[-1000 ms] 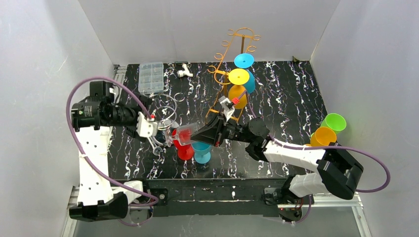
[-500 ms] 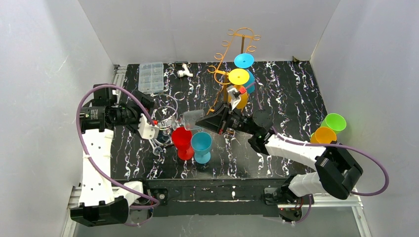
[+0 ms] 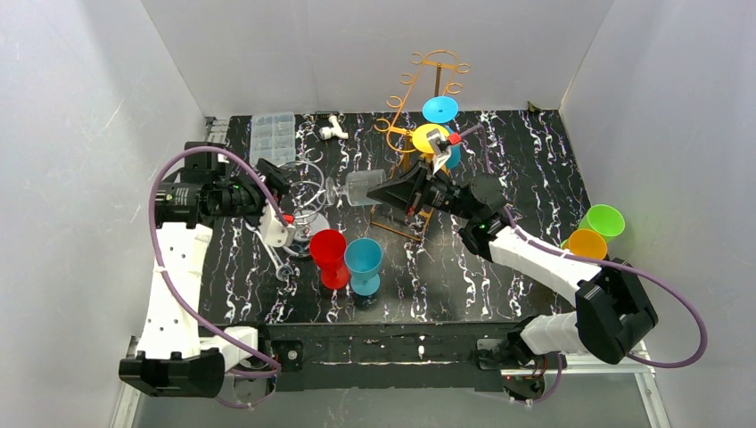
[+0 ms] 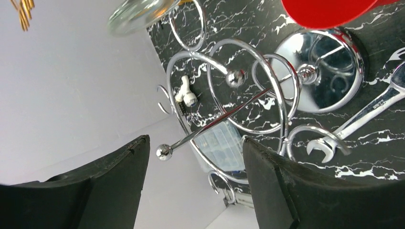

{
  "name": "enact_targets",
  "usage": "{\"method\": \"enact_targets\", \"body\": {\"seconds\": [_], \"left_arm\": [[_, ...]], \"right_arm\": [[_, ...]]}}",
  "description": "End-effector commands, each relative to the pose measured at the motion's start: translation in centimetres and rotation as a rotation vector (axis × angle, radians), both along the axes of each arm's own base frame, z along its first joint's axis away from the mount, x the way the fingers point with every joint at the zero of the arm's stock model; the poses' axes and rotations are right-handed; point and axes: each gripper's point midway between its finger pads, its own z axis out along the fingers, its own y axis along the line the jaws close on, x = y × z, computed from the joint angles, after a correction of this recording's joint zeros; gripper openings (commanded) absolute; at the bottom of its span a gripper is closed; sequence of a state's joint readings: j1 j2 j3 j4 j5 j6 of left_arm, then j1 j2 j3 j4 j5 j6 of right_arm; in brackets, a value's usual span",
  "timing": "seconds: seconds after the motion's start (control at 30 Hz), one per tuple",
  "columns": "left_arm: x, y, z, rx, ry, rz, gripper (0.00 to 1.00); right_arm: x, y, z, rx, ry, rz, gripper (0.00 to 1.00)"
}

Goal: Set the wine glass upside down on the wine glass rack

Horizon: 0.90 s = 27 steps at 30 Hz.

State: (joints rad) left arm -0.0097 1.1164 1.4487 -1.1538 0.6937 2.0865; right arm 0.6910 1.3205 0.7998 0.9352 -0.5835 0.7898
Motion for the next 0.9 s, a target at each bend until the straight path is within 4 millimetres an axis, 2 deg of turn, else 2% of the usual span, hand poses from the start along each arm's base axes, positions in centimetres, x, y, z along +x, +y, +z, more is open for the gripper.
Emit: {"method": "enact_targets", "body": {"seconds": [0.0,0.1,0.23,0.3,0.33,0.4,0.53,0.7,0.87], "left_arm": [[0.6,-1.6,1.2,0.145,-0.192,-0.226,0.71],[2.3,-2.1,1.6,0.146,-0.184,-0.185,0.71],[4.2,-1.9,3.0,0.068,-0.060,-0.010,0.64],[3.7,-1.7,4.4,0.004,0.035,0.076,0.62],[3.3,-1.6,4.1,-0.007,0.112,0.105,0.60],[1.1,-1.2,3.4,0.007,0.246,0.125,0.58],[-1.8,-0.6,1.4,0.068,0.391,0.105,0.58],[-2.1,-0.7,-0.1,0.100,0.485,0.126,0.60],[0.2,-2.9,1.0,-0.091,0.599,0.254,0.60]], "right_arm": [[-0.4,-0.6,6.1,0.139,-0.156,-0.011,0.01],[0.2,-0.7,6.1,0.140,-0.156,-0.050,0.01],[0.2,-1.0,6.1,0.129,-0.174,-0.065,0.01],[-0.2,-1.4,6.3,0.135,-0.178,-0.064,0.01],[-0.4,-1.6,6.4,0.140,-0.178,-0.066,0.01],[-0.7,-1.9,6.6,0.150,-0.177,-0.066,0.01],[-1.2,-2.4,6.4,0.171,-0.157,-0.059,0.01],[-1.7,-3.1,6.2,0.206,-0.125,-0.058,0.01],[-1.9,-3.6,6.0,0.229,-0.097,-0.065,0.01]]}}
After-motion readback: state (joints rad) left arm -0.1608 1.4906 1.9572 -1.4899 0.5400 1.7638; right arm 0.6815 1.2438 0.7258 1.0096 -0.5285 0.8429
